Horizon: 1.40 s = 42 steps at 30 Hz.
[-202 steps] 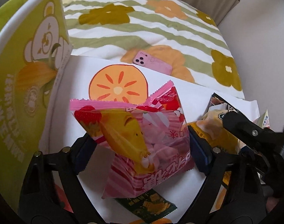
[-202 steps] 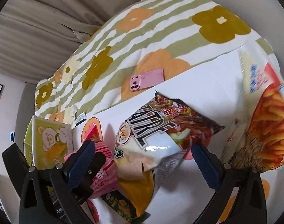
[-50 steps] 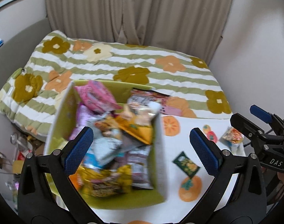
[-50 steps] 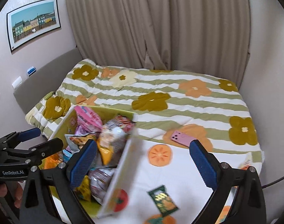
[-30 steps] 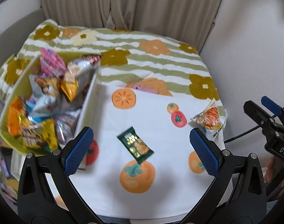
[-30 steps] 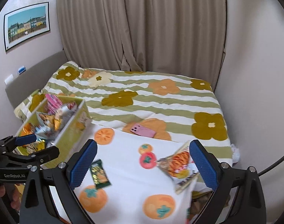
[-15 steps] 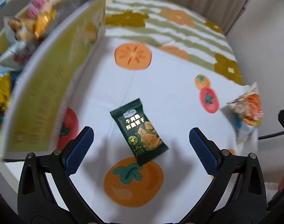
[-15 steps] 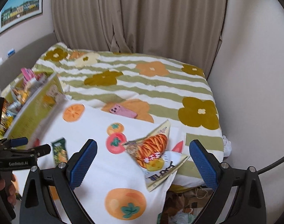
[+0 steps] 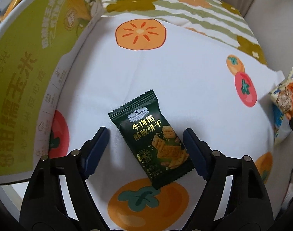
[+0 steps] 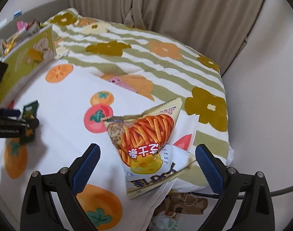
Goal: Organize snacks
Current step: 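Grasp the dark green cracker packet with the left tool while the right tool grasps the orange fries bag, then carry both snacks over the green box and open both tools to drop them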
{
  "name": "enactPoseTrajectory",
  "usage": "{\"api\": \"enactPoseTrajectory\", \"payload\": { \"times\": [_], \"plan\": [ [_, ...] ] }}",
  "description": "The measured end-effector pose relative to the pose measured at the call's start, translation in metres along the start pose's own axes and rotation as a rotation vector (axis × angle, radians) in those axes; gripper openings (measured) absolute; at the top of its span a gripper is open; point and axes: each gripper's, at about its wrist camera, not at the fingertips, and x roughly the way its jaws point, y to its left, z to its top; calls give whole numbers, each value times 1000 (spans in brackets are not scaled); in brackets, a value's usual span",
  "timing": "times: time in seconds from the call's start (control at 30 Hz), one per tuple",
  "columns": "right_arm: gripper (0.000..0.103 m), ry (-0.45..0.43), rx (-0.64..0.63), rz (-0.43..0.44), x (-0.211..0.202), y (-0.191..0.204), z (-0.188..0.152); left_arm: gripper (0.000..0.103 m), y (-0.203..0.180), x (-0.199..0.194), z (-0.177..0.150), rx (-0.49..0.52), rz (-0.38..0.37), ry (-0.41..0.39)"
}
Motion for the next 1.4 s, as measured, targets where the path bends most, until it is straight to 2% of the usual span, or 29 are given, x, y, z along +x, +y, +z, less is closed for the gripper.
{"api": "enactPoseTrajectory", "payload": {
  "times": [0.1,0.27,0.33,0.6,0.67,0.73,0.87,1.17,1.4],
  "plan": [
    [98,12,-35,-1,9,0,-1,70,0,-2,-2,30,8,-9],
    [98,33,-72,10,21,0,1,49,12,-6,-2,24,2,-7],
    [99,44,-85,16,26,1,2,47,16,-7,-2,27,-11,-4],
    [97,66,-128,20,37,8,-2,46,16,-10,-3,33,-17,-1],
    [88,75,-129,22,40,8,-2,46,18,-13,-4,30,-20,-4],
    [73,87,-132,33,45,8,-2,46,16,-14,-5,36,-13,-11],
    [63,89,-137,33,49,9,-2,46,14,-20,-5,43,-11,-27],
    [54,53,-77,43,34,5,2,46,8,-55,-9,61,-24,-92],
    [51,-15,8,97,-5,2,18,46,11,-107,-9,69,-39,-184]
  ]
}}
